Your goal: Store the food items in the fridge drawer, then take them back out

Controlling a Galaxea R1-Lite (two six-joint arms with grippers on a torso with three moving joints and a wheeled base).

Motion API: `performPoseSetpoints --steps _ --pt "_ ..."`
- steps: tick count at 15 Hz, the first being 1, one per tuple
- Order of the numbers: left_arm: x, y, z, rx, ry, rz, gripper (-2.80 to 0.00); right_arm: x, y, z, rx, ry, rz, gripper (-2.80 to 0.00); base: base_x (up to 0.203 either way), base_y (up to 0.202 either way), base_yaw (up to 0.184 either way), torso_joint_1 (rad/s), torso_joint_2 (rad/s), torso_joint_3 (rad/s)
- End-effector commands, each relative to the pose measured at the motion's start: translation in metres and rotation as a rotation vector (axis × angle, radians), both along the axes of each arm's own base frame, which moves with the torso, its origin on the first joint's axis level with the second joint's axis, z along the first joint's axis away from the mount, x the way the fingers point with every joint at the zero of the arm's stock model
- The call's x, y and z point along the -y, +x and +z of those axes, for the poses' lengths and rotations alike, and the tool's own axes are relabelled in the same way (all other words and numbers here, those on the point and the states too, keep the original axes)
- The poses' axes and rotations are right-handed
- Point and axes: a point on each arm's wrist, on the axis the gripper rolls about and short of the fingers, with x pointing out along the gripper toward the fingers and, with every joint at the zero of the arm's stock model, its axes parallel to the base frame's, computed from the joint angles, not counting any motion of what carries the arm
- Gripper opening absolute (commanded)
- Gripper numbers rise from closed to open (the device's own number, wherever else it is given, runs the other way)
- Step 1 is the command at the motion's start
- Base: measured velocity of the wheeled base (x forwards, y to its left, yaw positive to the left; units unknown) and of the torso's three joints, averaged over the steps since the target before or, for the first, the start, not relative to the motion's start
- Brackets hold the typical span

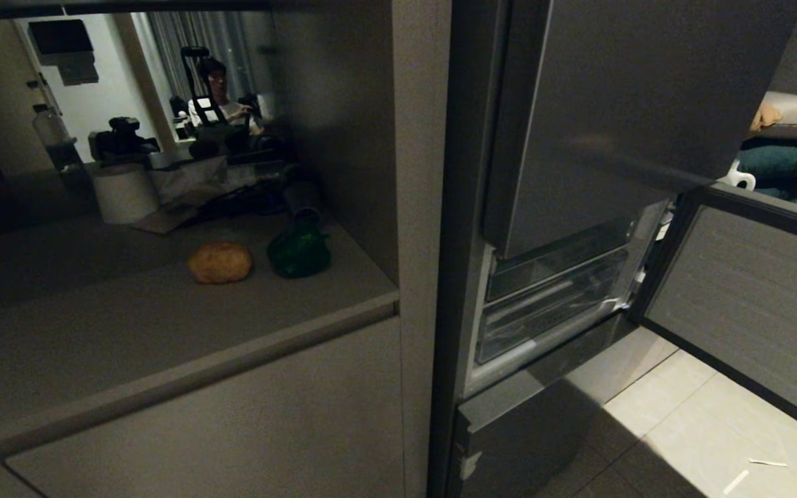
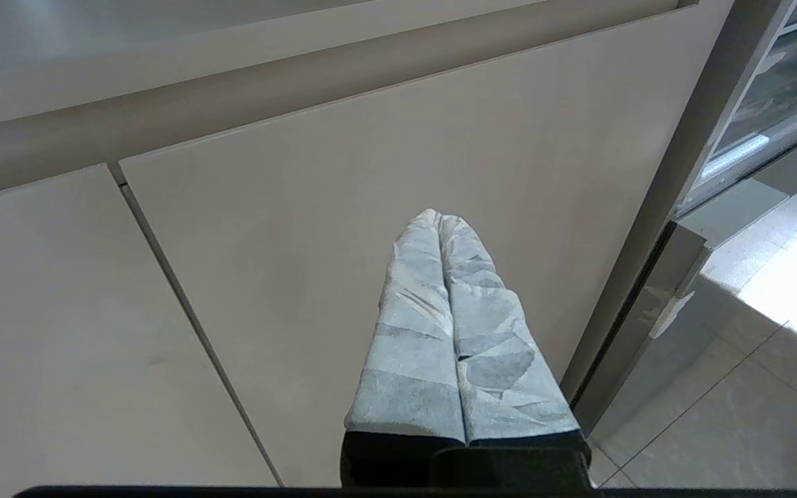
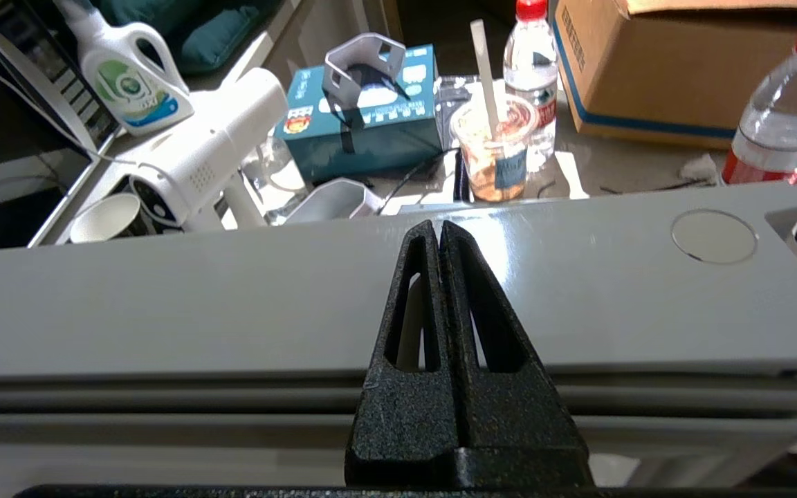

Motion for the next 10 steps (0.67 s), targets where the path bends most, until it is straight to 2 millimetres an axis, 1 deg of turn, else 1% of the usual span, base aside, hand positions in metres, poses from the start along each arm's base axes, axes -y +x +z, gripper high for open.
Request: performPoseSetpoints --steps 1,4,6,8,10 --pt "0.000 0.000 0.000 0.000 0.000 -0.001 -2.80 -0.008 -0.005 0.005 -0.006 0.023 -0.001 -2.80 0.000 0.000 0.000 0.000 0.00 0.000" --pt "0.000 0.000 0.000 0.000 0.000 0.000 -2.80 -0.033 -0.018 0.012 -0.015 0.046 0.011 -2.80 0.000 0.000 0.000 0.000 0.00 0.000" --pt "0.000 0.000 0.000 0.000 0.000 -0.001 -2.80 -0.062 -0.031 0.026 -0.009 0.040 0.040 -2.80 0.000 0.000 0.000 0.000 0.00 0.000" --pt "0.000 0.000 0.000 0.000 0.000 0.001 -2.80 -0.103 -0.042 0.041 0.005 0.013 0.094 -2.80 0.000 0.000 0.000 0.000 0.00 0.000" --pt "0.000 0.000 0.000 -0.001 0.000 0.001 -2.80 -0.154 -0.054 0.057 0.029 -0.036 0.163 -2.80 0.000 0.000 0.000 0.000 0.00 0.000"
